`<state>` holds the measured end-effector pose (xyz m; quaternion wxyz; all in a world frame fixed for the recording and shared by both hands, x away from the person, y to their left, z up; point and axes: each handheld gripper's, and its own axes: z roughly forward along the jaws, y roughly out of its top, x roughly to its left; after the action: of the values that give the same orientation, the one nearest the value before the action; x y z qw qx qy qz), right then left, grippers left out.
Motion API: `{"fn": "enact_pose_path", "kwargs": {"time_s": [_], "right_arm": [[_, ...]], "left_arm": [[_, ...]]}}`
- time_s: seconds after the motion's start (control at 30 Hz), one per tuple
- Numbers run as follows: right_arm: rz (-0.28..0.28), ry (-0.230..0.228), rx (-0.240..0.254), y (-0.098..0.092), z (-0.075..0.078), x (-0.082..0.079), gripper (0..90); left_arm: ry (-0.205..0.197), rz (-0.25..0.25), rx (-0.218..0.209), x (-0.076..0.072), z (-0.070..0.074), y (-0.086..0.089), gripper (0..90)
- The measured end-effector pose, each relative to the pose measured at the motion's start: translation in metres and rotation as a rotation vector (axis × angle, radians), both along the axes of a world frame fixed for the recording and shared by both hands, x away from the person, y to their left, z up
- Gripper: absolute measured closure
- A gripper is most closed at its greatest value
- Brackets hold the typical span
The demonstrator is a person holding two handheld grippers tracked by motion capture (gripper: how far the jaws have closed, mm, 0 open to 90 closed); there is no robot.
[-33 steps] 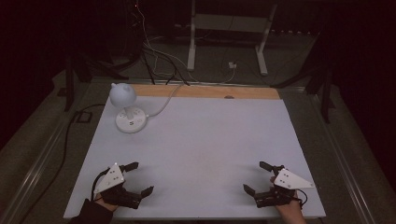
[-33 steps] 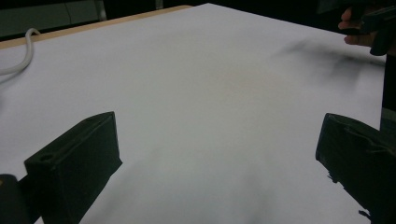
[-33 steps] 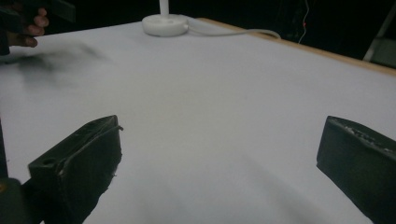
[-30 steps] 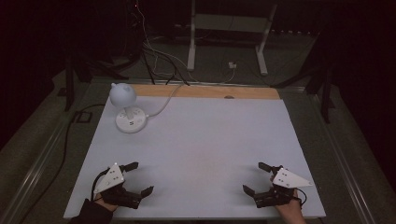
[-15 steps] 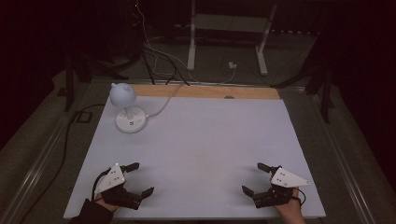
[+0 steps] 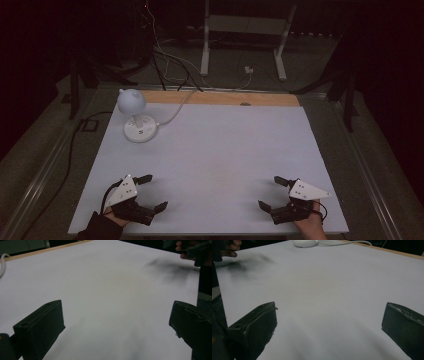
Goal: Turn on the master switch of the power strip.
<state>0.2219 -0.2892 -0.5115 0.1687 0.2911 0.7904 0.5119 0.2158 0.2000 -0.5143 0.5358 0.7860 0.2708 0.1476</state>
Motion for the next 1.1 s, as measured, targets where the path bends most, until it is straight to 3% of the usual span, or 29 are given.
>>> {"fn": "enact_pose_path", "kwargs": {"time_s": [0.17,0.5,1.1], "right_arm": [[-0.005,-0.002,0.004,0.0,0.001,-0.001,0.0],[-0.002,-0.016,0.017,0.0,0.004,-0.003,0.0],[-0.001,-0.023,0.025,0.0,0.006,-0.003,0.0]], "left_arm": [[0.015,-0.021,-0.017,0.001,0.005,-0.005,0.3],[0.022,-0.066,-0.005,-0.001,0.013,-0.012,0.3],[0.01,-0.068,-0.003,0.01,0.036,-0.012,0.3]]}}
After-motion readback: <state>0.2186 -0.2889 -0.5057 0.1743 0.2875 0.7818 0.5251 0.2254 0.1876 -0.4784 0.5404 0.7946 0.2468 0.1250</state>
